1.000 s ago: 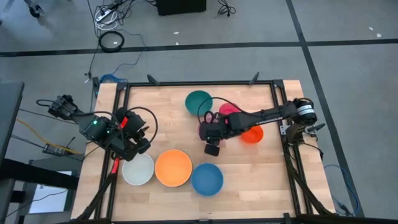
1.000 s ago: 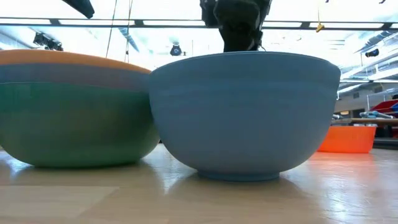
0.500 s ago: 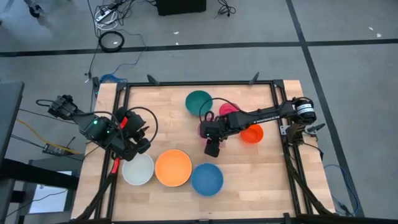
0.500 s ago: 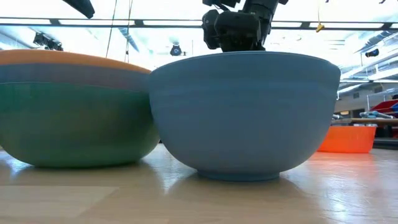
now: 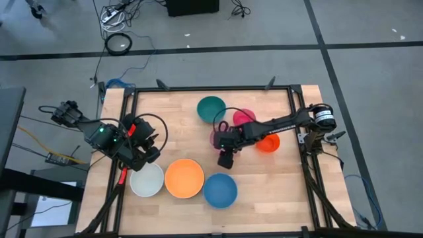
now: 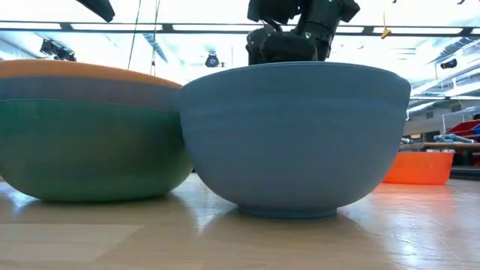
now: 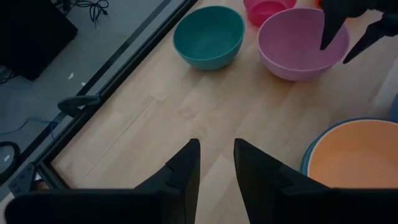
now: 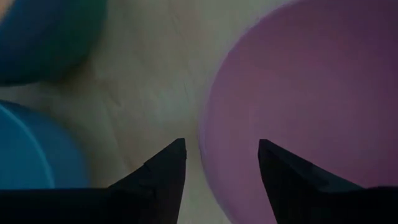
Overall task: Nest bowls inside each other
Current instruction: Stack the pink bowl on top of the light orange bowl
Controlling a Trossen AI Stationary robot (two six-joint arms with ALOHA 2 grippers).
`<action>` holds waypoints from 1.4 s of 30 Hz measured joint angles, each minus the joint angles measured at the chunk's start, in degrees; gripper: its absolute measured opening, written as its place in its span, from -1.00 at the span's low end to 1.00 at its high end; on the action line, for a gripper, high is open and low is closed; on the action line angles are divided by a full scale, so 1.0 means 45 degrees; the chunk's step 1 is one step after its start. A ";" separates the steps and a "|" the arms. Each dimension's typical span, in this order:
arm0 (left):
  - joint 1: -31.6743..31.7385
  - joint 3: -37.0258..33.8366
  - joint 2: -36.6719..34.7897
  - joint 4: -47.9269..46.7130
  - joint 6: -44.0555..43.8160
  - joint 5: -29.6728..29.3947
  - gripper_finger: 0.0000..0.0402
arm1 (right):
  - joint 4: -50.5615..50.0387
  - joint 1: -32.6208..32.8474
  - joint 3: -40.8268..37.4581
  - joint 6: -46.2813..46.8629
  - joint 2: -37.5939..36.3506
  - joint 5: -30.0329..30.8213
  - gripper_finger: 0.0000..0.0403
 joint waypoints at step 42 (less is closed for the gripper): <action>0.0002 0.0001 0.0000 0.0015 -0.0031 -0.1138 -0.47 | 1.1208 0.1626 -0.1825 -0.0151 -0.1916 -0.2706 -1.00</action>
